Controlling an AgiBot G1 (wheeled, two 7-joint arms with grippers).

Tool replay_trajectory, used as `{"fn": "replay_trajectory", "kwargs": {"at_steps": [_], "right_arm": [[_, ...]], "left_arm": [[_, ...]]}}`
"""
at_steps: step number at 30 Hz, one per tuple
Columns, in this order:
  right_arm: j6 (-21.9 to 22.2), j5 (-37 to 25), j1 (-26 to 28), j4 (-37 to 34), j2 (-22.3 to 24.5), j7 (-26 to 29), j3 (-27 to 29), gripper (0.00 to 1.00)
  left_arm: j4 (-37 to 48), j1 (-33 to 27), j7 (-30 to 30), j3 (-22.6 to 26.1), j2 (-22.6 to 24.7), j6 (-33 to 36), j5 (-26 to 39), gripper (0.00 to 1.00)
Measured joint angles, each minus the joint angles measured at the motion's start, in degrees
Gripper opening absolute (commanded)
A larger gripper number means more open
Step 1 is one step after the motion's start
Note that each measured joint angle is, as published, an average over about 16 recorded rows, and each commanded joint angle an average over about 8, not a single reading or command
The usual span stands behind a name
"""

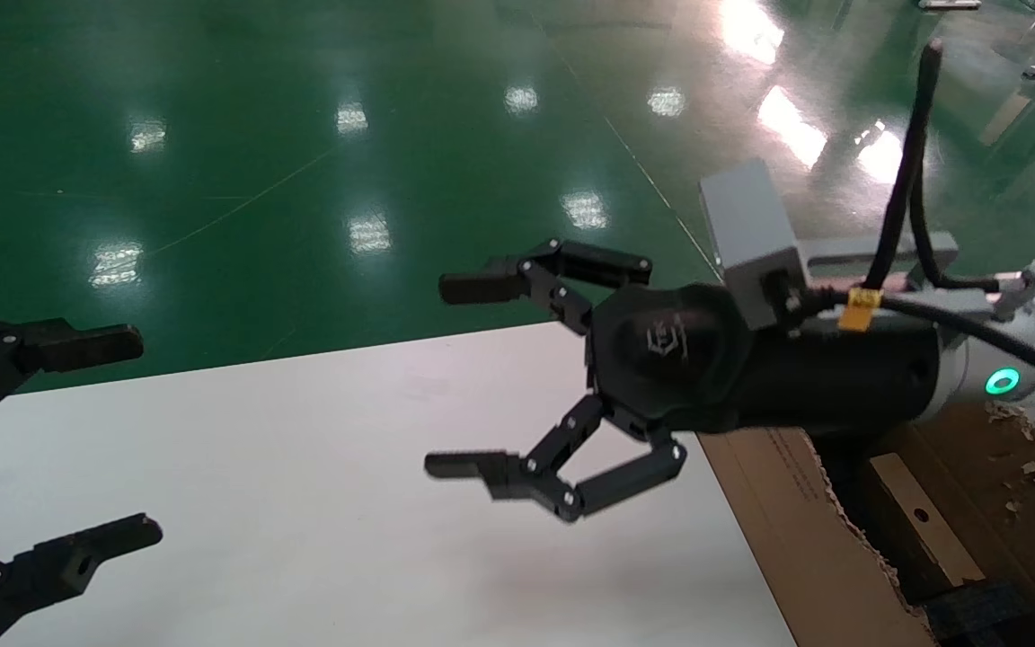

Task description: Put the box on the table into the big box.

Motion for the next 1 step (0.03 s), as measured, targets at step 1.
{"fn": "replay_trajectory", "kwargs": {"at_steps": [1], "right_arm": [[-0.3,-0.1,-0.8,0.1,-0.4,0.2,1.0,1.00]], "left_arm": [[0.0,0.0,0.0,0.0,0.0,0.0,0.0,1.00]]}}
